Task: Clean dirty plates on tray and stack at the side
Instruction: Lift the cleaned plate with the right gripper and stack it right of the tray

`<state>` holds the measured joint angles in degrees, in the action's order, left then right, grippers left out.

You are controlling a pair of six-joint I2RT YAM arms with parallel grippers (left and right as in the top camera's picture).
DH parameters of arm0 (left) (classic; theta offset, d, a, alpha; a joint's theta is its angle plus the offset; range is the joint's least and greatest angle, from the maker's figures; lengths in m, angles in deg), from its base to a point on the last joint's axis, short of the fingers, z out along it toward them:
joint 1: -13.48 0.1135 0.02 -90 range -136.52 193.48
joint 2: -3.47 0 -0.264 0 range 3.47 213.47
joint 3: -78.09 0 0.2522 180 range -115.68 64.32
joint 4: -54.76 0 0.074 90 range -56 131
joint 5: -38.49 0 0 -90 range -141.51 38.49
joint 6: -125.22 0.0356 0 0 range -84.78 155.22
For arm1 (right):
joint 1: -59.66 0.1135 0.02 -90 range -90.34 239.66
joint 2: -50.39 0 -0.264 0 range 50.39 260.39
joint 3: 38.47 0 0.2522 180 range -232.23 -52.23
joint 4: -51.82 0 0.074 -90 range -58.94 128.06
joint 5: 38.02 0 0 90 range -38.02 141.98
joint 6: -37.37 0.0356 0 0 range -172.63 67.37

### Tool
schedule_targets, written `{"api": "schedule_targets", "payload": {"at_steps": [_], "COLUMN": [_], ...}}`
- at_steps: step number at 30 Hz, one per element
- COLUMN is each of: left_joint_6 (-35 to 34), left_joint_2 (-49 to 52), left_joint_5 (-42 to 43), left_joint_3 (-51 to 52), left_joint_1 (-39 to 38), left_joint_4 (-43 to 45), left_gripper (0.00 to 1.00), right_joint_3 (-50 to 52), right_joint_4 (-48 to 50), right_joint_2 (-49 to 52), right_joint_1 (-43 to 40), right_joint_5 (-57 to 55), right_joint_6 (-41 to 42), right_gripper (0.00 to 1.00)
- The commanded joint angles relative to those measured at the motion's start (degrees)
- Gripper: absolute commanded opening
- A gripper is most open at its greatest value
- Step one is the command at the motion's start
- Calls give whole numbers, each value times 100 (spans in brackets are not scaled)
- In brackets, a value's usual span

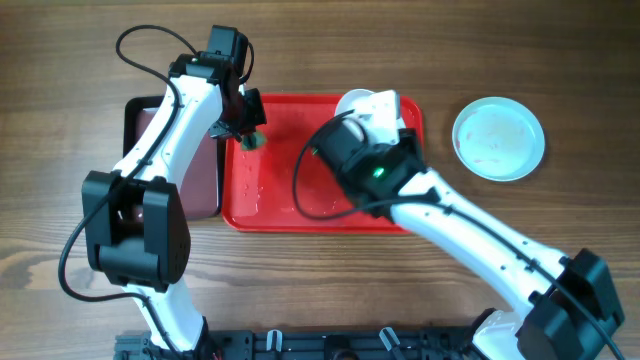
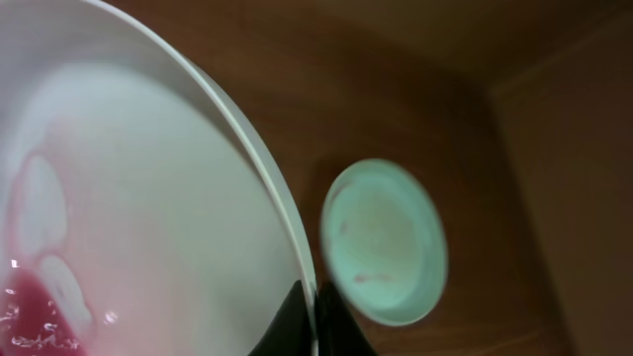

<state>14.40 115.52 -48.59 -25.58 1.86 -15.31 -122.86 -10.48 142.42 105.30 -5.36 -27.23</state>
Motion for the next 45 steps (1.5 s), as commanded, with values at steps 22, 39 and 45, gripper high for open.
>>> {"api": "schedule_targets", "payload": {"at_steps": [22,39,45], "left_joint_6": [68,68,68], "left_joint_2": [-201,-201,-201], "left_joint_5": [72,72,72], "left_joint_3": [-74,-74,-74], "left_joint_1": [-15,-15,-15], "left_joint_4": [26,28,28], "left_gripper": [4,4,4], "right_joint_3": [-17,144,310], "right_joint_4": [151,881,752], "right_joint_2": [-37,-48,-48], "right_joint_1": [787,-2168,-4030], "right_joint_5": [-472,6170,6640], "right_joint_6": [-162,-140,107], "right_gripper": [4,4,4]}}
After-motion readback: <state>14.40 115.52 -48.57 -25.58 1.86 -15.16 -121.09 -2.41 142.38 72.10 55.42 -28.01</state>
